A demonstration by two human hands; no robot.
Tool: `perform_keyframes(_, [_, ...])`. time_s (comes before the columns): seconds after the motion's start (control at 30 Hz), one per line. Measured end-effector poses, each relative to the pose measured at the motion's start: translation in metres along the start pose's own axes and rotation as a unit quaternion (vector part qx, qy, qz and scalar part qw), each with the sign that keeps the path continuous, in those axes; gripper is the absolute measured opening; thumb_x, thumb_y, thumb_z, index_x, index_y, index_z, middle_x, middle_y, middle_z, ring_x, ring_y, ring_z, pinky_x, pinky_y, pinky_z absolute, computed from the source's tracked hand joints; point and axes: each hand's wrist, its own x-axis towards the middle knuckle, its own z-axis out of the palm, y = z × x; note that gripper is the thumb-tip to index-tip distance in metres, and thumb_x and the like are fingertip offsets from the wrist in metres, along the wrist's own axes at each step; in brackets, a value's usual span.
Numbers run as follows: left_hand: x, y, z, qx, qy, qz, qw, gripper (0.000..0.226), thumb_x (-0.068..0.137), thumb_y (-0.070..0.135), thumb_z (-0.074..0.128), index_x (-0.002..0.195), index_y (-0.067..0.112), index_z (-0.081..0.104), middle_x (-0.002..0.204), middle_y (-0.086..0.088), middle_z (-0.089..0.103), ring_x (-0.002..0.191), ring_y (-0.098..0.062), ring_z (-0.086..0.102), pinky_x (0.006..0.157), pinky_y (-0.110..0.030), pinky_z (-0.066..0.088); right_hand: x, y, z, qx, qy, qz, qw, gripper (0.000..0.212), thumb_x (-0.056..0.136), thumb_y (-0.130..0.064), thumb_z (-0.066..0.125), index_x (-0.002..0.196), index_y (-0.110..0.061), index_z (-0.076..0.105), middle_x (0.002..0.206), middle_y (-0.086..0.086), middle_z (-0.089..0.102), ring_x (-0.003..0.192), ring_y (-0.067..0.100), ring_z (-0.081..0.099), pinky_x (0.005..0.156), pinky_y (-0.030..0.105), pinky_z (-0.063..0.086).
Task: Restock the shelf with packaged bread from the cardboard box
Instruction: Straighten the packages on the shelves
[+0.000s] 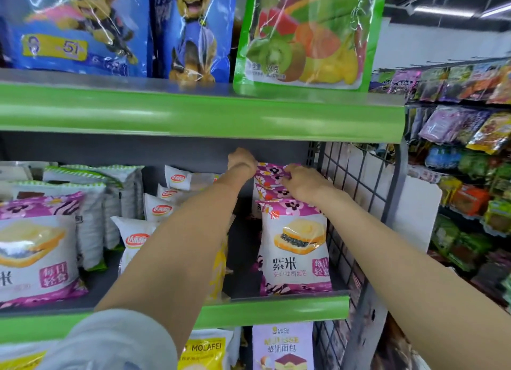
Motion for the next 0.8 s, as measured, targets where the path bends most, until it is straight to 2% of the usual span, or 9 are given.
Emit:
perform_keyframes(0.13, [-0.019, 0.002, -0.005, -0.150, -0.107, -0.038, 0.982, 0.045, 0.098, 0.027, 0.044, 0.133, -0.001, 0.046, 0.138, -0.019, 0.049, 0.126, -0.034, 0.050, 0.105, -0.041, 0.042, -0.007, 0.005, -0.016, 0.079, 0.031, 0.069, 0.994, 0.051, 0.098, -0.032, 0.041, 0.144, -0.011, 0.034, 0.143, 0.012, 0.044, 0.126, 0.028, 0.048, 0.100, 0.031, 0.040])
perform_keyframes(0.2, [-0.034, 0.004, -0.003, -0.220, -0.196, -0.102, 0.950, 0.033, 0.099, 0.028, 0.041, 0.114, 0.005, 0.059, 0.116, -0.021, 0.060, 0.107, -0.035, 0.060, 0.096, -0.044, 0.047, -0.013, 0.009, -0.020, 0.169, -0.012, 0.118, 0.978, 0.056, 0.098, -0.030, 0.044, 0.147, -0.010, 0.028, 0.147, 0.011, 0.038, 0.130, 0.028, 0.044, 0.100, 0.032, 0.039])
perform_keyframes(0.27, [-0.049, 0.008, -0.002, -0.215, -0.245, -0.144, 0.934, 0.031, 0.098, 0.034, 0.042, 0.090, 0.009, 0.058, 0.092, -0.015, 0.063, 0.087, -0.033, 0.063, 0.082, -0.047, 0.051, -0.018, 0.013, -0.014, 0.317, -0.068, 0.171, 0.931, 0.053, 0.096, -0.029, 0.049, 0.144, -0.016, 0.032, 0.133, 0.013, 0.051, 0.111, 0.029, 0.057, 0.090, 0.040, 0.046])
perform_keyframes(0.37, [-0.060, 0.009, 0.005, -0.237, -0.254, -0.145, 0.926, 0.035, 0.099, 0.035, 0.040, 0.106, 0.005, 0.058, 0.110, -0.014, 0.063, 0.101, -0.031, 0.062, 0.096, -0.047, 0.047, -0.015, 0.019, 0.000, 0.467, -0.067, 0.186, 0.862, 0.051, 0.095, -0.015, 0.051, 0.143, -0.021, 0.034, 0.117, 0.013, 0.062, 0.070, 0.021, 0.063, 0.069, 0.036, 0.056])
perform_keyframes(0.43, [-0.062, 0.008, 0.005, -0.254, -0.223, -0.144, 0.930, 0.040, 0.099, 0.031, 0.041, 0.127, 0.005, 0.051, 0.129, -0.015, 0.056, 0.114, -0.029, 0.057, 0.103, -0.042, 0.045, -0.011, 0.021, 0.005, 0.507, -0.039, 0.185, 0.841, 0.061, 0.094, -0.008, 0.050, 0.148, -0.024, 0.025, 0.127, 0.015, 0.058, 0.066, 0.020, 0.062, 0.064, 0.033, 0.055])
perform_keyframes(0.5, [-0.067, 0.006, -0.002, -0.276, -0.215, -0.139, 0.926, 0.033, 0.101, 0.028, 0.041, 0.118, 0.004, 0.055, 0.114, -0.015, 0.062, 0.098, -0.027, 0.062, 0.094, -0.041, 0.051, -0.010, 0.021, 0.008, 0.527, -0.038, 0.173, 0.831, 0.065, 0.094, -0.006, 0.051, 0.149, -0.024, 0.022, 0.134, 0.014, 0.053, 0.069, 0.020, 0.062, 0.067, 0.034, 0.055])
perform_keyframes(0.6, [-0.073, 0.008, -0.013, -0.286, -0.222, -0.130, 0.923, 0.033, 0.100, 0.028, 0.044, 0.119, 0.004, 0.056, 0.101, -0.011, 0.065, 0.087, -0.026, 0.063, 0.092, -0.042, 0.052, -0.012, 0.020, 0.009, 0.469, -0.039, 0.149, 0.870, 0.063, 0.094, -0.014, 0.052, 0.149, -0.020, 0.023, 0.141, 0.010, 0.047, 0.093, 0.025, 0.064, 0.083, 0.037, 0.055])
perform_keyframes(0.7, [-0.084, 0.012, -0.028, -0.093, -0.145, -0.030, 0.985, 0.039, 0.099, 0.027, 0.042, 0.129, 0.003, 0.050, 0.125, -0.014, 0.057, 0.104, -0.026, 0.057, 0.095, -0.034, 0.047, -0.026, 0.014, -0.005, 0.219, 0.038, 0.071, 0.972, 0.048, 0.098, -0.025, 0.043, 0.144, -0.013, 0.034, 0.139, 0.014, 0.047, 0.117, 0.030, 0.054, 0.095, 0.033, 0.044])
perform_keyframes(0.8, [-0.107, 0.014, -0.046, 0.069, -0.079, 0.107, 0.989, 0.030, 0.099, 0.017, 0.039, 0.111, 0.001, 0.061, 0.122, -0.017, 0.061, 0.089, -0.022, 0.053, 0.079, -0.029, 0.043, -0.052, 0.008, -0.017, 0.151, 0.101, -0.044, 0.982, 0.040, 0.096, -0.025, 0.043, 0.134, -0.015, 0.048, 0.133, 0.015, 0.048, 0.120, 0.030, 0.049, 0.096, 0.032, 0.041])
